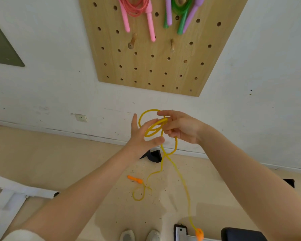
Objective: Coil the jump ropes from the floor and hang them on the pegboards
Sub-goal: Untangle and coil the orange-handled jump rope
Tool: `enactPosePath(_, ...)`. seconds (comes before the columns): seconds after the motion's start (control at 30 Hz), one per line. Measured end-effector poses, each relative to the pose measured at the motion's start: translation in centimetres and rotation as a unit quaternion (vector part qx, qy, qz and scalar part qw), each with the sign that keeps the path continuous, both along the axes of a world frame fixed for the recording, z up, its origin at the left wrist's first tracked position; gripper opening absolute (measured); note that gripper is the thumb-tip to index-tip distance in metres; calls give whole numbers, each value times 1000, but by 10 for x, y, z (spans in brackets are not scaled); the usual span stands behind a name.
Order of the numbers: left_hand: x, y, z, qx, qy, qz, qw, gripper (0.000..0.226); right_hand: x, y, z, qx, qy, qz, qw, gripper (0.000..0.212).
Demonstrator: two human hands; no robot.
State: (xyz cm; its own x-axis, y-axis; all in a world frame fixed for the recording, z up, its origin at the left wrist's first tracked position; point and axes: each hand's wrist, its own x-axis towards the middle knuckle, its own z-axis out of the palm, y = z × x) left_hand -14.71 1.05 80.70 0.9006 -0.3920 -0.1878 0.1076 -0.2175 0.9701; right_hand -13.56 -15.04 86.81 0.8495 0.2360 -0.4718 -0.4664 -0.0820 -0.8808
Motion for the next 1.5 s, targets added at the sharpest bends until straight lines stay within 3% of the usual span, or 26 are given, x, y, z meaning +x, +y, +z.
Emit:
enactPosePath(0.1,-2,-1,7,-68,-18,76,995,26,1,-2,1,-14,-28,40,999,66)
enactPosePath(0.17,4,2,6,-149,0,144,978,28,3,-3,0,-52,-62,30,996,68)
enactPosePath(0.23,13,12,5,-213,82,232,946,21,4,-6,0,-119,-82,-8,989,67)
enactPosePath(0.3,25,28,-6,-256,221,231,912,51,5,-11,3,-225,-76,-1,971,64)
enactPosePath(0.33,29,36,-11,-262,290,174,904,70,5,-13,6,-271,-74,24,959,51)
enactPosePath(0.4,29,43,-19,-188,384,-4,904,96,4,-13,11,-298,-107,31,948,17)
enactPosePath(0.47,20,46,-22,-75,408,-194,889,96,7,-16,9,-271,-155,-65,948,8)
enactPosePath(0.53,8,50,-19,-17,401,-293,868,81,14,-24,3,-255,-176,-201,929,9)
enactPosePath(0.6,-1,53,-15,-98,406,-221,881,65,21,-33,-7,-274,-162,-272,908,9)
enactPosePath(0.67,0,49,-8,-261,390,-33,882,55,24,-32,-19,-333,-131,-229,905,21)
enactPosePath(0.77,23,33,8,-440,326,158,822,54,14,-4,-33,-414,-149,-102,892,44)
enactPosePath(0.83,37,23,24,-484,319,199,790,52,3,22,-31,-346,-160,-35,924,42)
enactPosePath(0.9,47,16,39,-483,334,217,780,50,-7,47,-31,-221,-93,97,966,46)
enactPosePath(0.97,56,10,56,-473,341,217,783,46,-14,64,-38,-186,-66,221,955,52)
enactPosePath(1.03,66,9,74,-483,322,213,786,41,-16,75,-46,-171,-74,244,952,30)
enactPosePath(1.1,71,18,83,-475,284,209,806,38,-14,81,-46,-145,-93,188,967,17)
enactPosePath(1.2,60,31,65,-327,235,167,900,34,-5,82,-41,-31,-111,66,991,26)
enactPosePath(1.23,53,34,51,-291,235,152,915,34,-2,80,-38,-13,-119,48,992,26)
enactPosePath(1.33,33,35,20,-273,243,130,922,48,-1,73,-41,-9,-118,48,992,28)
enactPosePath(1.43,16,29,-2,-218,232,72,945,60,2,68,-44,138,-42,-68,987,22)
enactPosePath(1.5,4,22,-15,-188,228,13,955,62,10,62,-39,237,1,-165,957,21)
